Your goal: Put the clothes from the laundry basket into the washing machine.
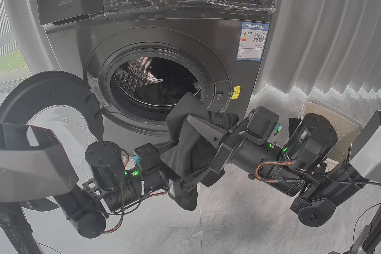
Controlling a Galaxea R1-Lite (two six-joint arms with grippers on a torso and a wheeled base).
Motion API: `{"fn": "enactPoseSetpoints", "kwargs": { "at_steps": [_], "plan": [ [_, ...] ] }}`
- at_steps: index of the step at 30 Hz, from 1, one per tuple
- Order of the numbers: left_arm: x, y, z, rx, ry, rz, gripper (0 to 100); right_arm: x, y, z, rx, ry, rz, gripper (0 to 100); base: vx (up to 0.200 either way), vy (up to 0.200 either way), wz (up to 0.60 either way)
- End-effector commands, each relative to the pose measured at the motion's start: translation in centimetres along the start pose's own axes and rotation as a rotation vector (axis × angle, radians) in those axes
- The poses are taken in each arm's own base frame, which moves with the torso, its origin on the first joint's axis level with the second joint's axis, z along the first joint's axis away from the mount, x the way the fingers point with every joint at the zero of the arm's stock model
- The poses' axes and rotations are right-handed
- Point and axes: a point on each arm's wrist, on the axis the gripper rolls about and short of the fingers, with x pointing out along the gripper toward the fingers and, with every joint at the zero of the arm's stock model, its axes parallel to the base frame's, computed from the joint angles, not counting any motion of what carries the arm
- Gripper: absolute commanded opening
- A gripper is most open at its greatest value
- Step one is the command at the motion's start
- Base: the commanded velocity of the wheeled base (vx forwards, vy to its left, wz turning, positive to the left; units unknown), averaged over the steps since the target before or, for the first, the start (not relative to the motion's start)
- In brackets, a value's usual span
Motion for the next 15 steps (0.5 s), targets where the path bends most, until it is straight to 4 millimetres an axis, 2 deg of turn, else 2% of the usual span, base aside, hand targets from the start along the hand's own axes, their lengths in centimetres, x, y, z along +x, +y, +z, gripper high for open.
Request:
{"fn": "enactPoseSetpoints", "kwargs": {
  "at_steps": [1,5,14,15],
  "plan": [
    [2.9,0.9,-1.8,-0.007,0.006,0.017,100,0.1,0.1,0.1,0.005,-0.008,-0.003,0,0.0,0.0,0.0],
    [4.1,2.4,-2.0,-0.001,-0.023,0.056,100,0.0,0.0,0.3,0.006,-0.014,-0.016,0,0.0,0.0,0.0],
    [5.4,3.0,-0.4,-0.001,-0.105,0.092,100,0.0,-0.3,0.3,0.015,-0.022,-0.047,0,0.0,0.0,0.0],
    [5.3,3.0,-0.4,-0.001,-0.104,0.092,0,0.0,-0.3,0.3,0.017,-0.023,-0.052,0,0.0,0.0,0.0]
  ]
}}
